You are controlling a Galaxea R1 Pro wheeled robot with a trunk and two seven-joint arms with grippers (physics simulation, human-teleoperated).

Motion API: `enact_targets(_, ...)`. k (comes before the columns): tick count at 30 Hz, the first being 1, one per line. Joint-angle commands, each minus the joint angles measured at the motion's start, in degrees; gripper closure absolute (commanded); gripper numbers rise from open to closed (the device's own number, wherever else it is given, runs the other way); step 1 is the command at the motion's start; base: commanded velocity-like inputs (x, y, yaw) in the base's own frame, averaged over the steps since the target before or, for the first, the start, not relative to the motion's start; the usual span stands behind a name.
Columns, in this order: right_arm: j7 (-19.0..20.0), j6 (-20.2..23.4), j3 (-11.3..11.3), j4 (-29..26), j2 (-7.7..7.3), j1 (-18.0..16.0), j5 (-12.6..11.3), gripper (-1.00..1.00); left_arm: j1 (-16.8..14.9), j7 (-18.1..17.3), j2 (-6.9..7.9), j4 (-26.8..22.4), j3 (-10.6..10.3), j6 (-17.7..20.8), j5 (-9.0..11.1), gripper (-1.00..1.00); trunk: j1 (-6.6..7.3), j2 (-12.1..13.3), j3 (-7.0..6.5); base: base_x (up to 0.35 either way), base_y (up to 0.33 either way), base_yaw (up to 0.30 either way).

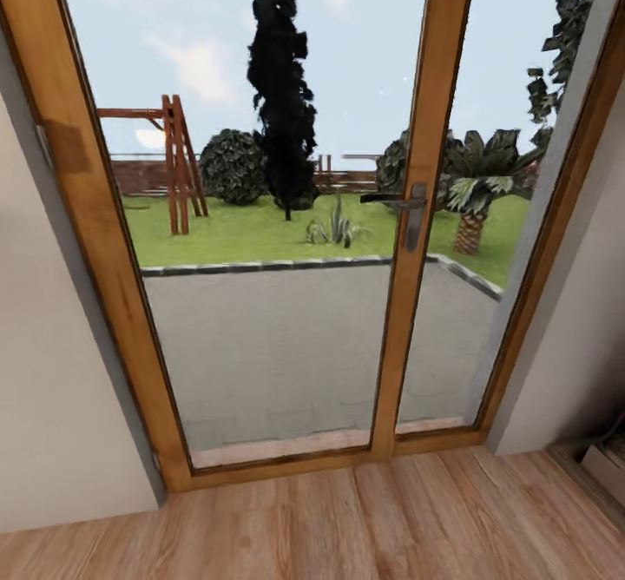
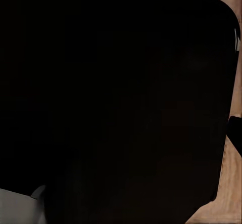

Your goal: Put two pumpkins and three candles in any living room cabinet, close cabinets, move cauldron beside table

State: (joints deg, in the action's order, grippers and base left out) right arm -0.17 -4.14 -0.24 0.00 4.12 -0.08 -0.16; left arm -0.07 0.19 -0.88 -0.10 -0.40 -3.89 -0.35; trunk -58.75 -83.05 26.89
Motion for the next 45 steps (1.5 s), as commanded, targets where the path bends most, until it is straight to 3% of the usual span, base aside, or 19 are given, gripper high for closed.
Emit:
enact_targets(1, 0.0, -0.2, 0.0, 0.0, 0.01, 0.0, 0.0, -1.00, 0.0, 0.0, 0.00, 0.0, 0.0, -0.2, 0.0, -1.00, 0.02, 0.0, 0.06, -0.131, 0.051, -0.277)
enact_targets(45, 0.0, -0.2, 0.0, 0.0, 0.09, 0.0, 0.0, -1.00, 0.0, 0.1, 0.00, 0.0, 0.4, -0.2, 0.1, -1.00, 0.02, 0.0, 1.91, -0.007, 0.003, -0.262)
